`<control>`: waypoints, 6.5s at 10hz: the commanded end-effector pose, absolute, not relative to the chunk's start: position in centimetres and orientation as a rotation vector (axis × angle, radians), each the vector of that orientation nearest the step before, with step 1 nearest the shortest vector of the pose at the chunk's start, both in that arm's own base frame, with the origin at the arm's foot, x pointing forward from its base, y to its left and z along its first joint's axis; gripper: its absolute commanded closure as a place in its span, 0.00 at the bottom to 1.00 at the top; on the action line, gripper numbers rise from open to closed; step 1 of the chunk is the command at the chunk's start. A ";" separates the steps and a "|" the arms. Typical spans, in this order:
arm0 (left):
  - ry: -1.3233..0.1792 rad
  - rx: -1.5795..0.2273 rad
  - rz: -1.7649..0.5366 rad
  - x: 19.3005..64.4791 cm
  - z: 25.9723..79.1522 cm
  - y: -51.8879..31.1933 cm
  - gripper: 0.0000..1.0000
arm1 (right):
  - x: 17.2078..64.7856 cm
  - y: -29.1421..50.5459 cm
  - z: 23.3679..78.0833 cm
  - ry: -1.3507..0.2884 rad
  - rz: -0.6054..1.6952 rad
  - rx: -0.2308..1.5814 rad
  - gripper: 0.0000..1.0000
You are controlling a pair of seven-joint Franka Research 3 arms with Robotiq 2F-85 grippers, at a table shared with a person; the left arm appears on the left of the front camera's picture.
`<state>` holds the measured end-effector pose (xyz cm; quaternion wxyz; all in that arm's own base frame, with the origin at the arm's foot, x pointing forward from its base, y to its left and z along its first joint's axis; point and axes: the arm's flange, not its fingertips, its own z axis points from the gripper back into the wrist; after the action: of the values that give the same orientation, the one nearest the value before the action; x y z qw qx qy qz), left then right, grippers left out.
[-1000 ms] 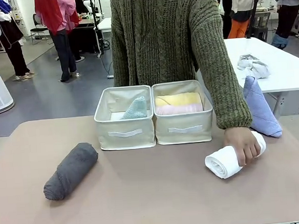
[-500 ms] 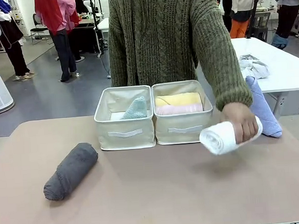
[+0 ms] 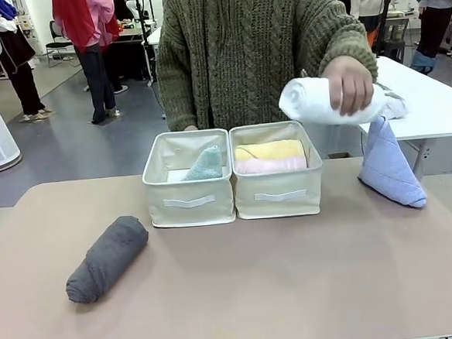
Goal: Sort the towels based on their folding style.
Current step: Pick up another triangle-folded towel from the table and place it in the left Fabric basket.
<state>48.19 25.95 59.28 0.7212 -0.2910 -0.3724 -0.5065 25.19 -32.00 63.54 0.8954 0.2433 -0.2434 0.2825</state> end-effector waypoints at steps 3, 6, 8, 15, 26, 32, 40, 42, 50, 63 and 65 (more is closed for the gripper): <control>-0.823 -0.637 -1.119 48.1 59.4 25.9 0.00 | 29.2 -31.0 61.9 -0.479 0.627 0.533 0.00; -0.823 -0.637 -1.119 48.1 59.4 25.9 0.00 | 30.1 -30.4 62.1 -0.491 0.610 0.520 0.00; -0.823 -0.637 -1.119 48.1 59.4 25.9 0.00 | 31.6 -29.0 61.9 -0.492 0.608 0.500 0.00; -0.823 -0.637 -1.119 48.1 59.4 25.9 0.00 | 39.2 -17.2 57.1 -0.389 0.656 0.386 0.00; -0.823 -0.637 -1.119 48.1 59.4 25.9 0.00 | 46.4 -6.5 57.1 -0.403 0.523 -0.132 0.00; -0.823 -0.637 -1.119 48.1 59.4 25.9 0.00 | 54.1 -3.3 53.7 -0.246 0.520 -0.098 0.00; -0.823 -0.637 -1.119 48.1 59.4 25.9 0.00 | 56.4 -4.2 52.9 -0.264 0.496 -0.079 0.00; -0.823 -0.637 -1.119 48.1 59.4 25.9 0.00 | 59.6 -5.1 52.6 -0.255 0.485 -0.045 0.00; -0.823 -0.637 -1.119 48.1 59.4 25.9 0.00 | 66.8 -8.4 48.9 -0.011 0.443 0.099 0.00; -0.823 -0.637 -1.119 48.1 59.4 25.9 0.00 | 67.8 -8.0 43.3 -0.052 0.494 0.150 0.00; -0.823 -0.637 -1.119 48.1 59.4 25.9 0.00 | 67.8 -7.9 42.9 -0.078 0.512 0.166 0.00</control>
<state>48.20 25.93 59.31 0.7209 -0.2908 -0.3725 -0.5068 68.18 -7.86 43.53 0.9678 0.0639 -0.0193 0.2428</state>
